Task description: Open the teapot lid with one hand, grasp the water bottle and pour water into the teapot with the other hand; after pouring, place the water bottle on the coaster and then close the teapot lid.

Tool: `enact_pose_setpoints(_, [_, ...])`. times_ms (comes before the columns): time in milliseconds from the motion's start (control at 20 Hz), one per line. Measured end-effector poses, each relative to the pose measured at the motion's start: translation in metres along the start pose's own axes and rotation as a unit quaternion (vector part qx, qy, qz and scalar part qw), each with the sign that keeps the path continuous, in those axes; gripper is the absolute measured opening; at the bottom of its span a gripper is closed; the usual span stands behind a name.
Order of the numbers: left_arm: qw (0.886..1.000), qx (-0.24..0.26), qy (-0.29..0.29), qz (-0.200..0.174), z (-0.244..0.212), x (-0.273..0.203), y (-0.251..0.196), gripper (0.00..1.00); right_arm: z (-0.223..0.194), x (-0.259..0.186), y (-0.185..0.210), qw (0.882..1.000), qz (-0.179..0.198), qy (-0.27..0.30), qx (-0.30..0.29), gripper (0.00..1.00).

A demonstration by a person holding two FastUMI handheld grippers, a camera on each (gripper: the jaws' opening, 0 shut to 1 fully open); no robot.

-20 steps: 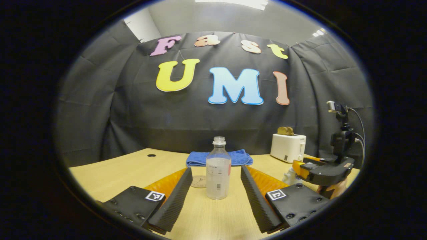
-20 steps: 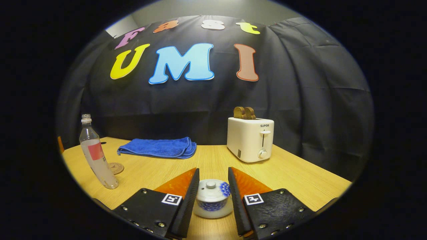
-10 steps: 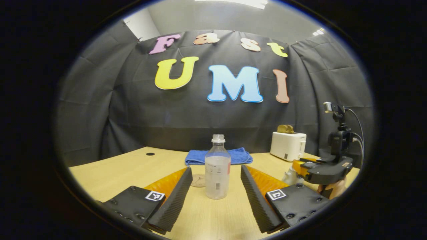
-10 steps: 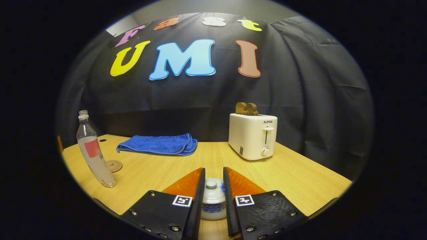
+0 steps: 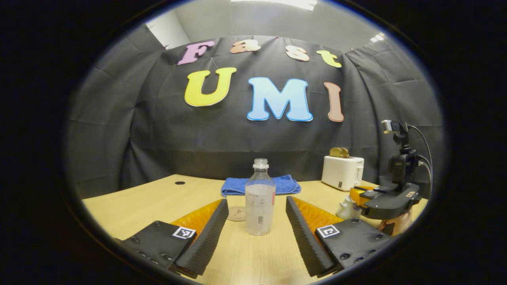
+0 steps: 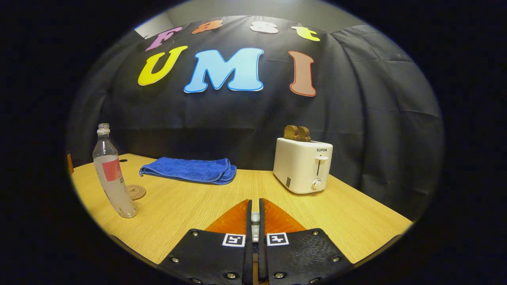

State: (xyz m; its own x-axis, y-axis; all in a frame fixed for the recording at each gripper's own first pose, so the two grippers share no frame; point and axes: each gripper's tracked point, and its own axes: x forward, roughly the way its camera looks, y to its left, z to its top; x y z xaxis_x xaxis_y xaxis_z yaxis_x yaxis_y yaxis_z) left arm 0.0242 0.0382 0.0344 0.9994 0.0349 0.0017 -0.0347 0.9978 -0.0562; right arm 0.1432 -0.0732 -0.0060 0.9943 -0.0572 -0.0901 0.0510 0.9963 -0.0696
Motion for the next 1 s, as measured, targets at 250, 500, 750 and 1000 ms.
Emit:
enact_pose_setpoints(250, [1.000, -0.010, 0.004, -0.004, -0.007, 0.006, -0.004, 1.00, 0.014, -0.005, 0.000, 1.000, 0.003, -0.021, 0.000, 0.05])
enact_pose_setpoints(500, [1.000, 0.006, 0.001, -0.007, -0.012, 0.019, -0.007, 1.00, 0.032, -0.026, 0.009, 0.999, 0.019, -0.047, -0.003, 0.05])
enact_pose_setpoints(750, [1.000, -0.009, 0.024, -0.008, -0.036, 0.049, -0.009, 1.00, 0.040, -0.064, 0.019, 0.997, 0.046, -0.065, 0.004, 0.05])
enact_pose_setpoints(1000, [0.999, -0.006, 0.037, -0.003, -0.047, 0.080, -0.005, 1.00, 0.038, -0.091, 0.017, 0.996, 0.055, -0.073, 0.012, 0.06])
